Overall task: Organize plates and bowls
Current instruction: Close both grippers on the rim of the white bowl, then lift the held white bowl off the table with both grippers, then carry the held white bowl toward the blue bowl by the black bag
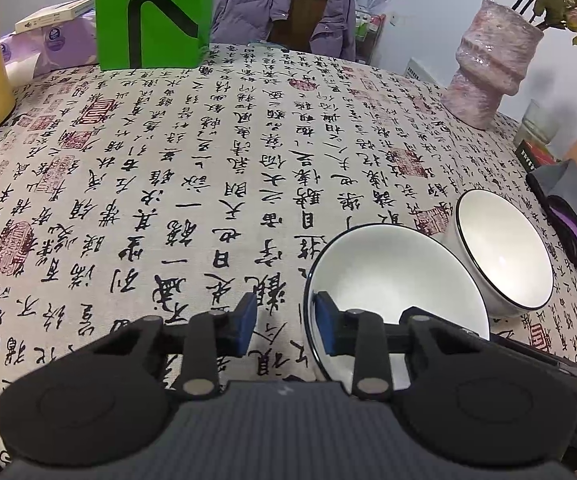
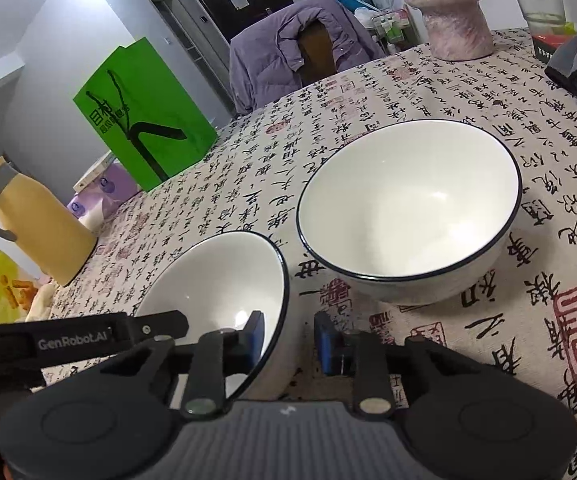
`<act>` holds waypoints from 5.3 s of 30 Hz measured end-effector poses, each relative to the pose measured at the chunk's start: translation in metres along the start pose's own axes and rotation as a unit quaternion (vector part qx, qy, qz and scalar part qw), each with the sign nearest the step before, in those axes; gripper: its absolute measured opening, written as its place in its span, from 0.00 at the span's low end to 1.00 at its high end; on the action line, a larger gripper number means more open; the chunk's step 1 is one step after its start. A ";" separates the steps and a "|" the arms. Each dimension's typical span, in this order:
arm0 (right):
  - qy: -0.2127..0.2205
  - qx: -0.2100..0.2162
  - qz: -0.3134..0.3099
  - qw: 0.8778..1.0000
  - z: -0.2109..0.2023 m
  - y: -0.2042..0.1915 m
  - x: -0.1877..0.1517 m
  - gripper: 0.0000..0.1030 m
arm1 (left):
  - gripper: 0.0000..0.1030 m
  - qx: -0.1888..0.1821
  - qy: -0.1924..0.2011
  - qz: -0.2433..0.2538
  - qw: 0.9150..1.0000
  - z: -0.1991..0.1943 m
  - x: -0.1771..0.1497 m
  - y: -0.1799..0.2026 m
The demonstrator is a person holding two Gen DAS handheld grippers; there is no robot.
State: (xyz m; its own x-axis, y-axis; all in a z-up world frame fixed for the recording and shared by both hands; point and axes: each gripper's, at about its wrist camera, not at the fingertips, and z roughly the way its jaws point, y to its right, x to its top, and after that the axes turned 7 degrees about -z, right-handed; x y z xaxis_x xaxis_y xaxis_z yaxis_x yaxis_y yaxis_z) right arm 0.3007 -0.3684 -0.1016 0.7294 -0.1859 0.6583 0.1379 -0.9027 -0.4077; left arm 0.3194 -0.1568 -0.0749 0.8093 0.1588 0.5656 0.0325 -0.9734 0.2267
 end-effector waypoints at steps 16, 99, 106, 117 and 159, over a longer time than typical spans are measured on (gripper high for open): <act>0.006 -0.005 -0.022 1.000 0.003 -0.007 -0.004 0.21 | 0.15 0.008 -0.011 0.024 1.000 0.009 -0.009 0.017; 0.058 0.010 -0.084 0.995 -0.060 -0.074 -0.011 0.17 | 0.15 0.028 0.083 0.013 0.996 -0.091 -0.033 0.000; 0.061 0.011 -0.093 0.994 -0.067 -0.086 -0.014 0.17 | 0.15 0.026 0.091 0.008 0.995 -0.105 -0.036 -0.008; 0.064 0.014 -0.104 0.992 -0.077 -0.104 -0.021 0.17 | 0.15 0.026 0.103 -0.001 0.994 -0.124 -0.042 -0.020; 0.063 0.034 -0.144 0.987 -0.092 -0.173 -0.046 0.17 | 0.15 0.029 0.136 -0.038 0.990 -0.178 -0.061 -0.079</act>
State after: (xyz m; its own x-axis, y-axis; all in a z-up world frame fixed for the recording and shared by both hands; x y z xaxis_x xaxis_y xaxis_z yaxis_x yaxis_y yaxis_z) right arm 0.1818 -0.2395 -0.0036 0.5647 0.0236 0.8250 0.3744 -0.8981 -0.2306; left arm 0.1632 -0.0606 0.0141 0.6149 0.2625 0.7436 0.1266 -0.9636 0.2355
